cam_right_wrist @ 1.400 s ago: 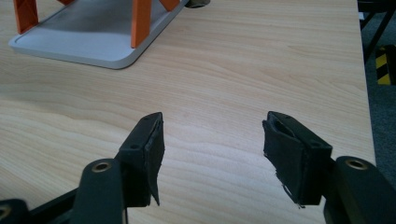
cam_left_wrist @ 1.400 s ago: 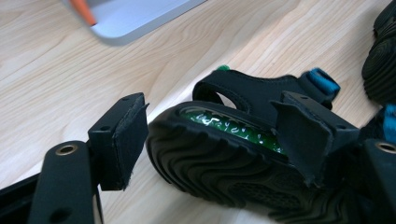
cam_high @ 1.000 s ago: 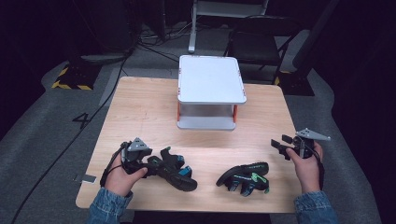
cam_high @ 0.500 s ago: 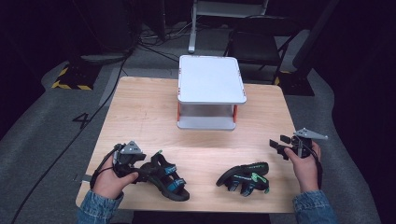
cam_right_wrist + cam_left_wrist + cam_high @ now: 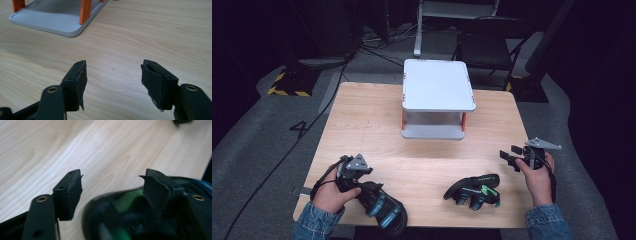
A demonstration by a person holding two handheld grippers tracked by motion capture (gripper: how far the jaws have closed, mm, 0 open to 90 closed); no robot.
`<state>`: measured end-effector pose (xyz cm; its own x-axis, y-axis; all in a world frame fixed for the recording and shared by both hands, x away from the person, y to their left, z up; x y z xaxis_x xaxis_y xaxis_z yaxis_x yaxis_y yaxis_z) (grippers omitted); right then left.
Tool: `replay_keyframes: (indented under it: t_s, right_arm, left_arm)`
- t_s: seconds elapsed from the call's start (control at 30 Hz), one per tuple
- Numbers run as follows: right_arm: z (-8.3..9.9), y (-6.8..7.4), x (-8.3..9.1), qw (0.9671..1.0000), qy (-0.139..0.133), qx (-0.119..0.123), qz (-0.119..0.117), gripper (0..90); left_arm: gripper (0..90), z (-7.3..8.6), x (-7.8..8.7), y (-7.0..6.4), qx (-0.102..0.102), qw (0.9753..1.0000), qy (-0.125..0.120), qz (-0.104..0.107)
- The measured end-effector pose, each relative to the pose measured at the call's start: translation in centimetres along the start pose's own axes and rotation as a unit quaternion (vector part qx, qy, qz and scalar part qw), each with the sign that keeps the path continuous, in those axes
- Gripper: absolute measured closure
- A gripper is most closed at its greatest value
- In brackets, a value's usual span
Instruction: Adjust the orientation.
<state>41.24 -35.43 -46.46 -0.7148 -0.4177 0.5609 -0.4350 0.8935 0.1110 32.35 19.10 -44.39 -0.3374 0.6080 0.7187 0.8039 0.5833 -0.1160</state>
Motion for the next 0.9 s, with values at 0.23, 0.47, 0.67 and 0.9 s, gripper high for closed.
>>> replay_keyframes:
  t_s: [0.23,0.47,0.67,0.9]
  right_arm:
    - [0.2,-0.4,0.1,1.0000,0.002,-0.006,0.002,37.8]
    - [0.3,-0.3,0.0,1.0000,0.003,-0.006,0.001,37.8]
    - [0.3,-0.2,0.1,1.0000,0.002,-0.004,0.001,37.8]
    - [0.4,-0.3,0.1,1.0000,0.001,-0.007,0.001,37.7]
  left_arm:
    - [36.3,0.2,1.2,0.3,-0.013,0.9996,0.018,0.018]
    - [42.6,0.4,0.3,0.1,-0.028,0.9982,0.049,0.019]
    - [45.5,0.8,-0.6,-0.2,-0.071,0.9941,0.081,0.012]
    - [69.2,0.4,-1.1,0.0,-0.075,0.9938,0.081,-0.008]
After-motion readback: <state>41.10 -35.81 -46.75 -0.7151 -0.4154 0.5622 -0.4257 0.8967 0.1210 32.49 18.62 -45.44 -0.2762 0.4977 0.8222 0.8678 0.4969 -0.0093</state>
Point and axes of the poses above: each handheld gripper's, and its own axes: x roughly backward along the jaws, z roughly out of its underside, y roughly to its left, the point moved 1 cm from there along -x, roughly forward along the jaws, and after that the axes turned 1 degree about -y, right-handed, at the moved point
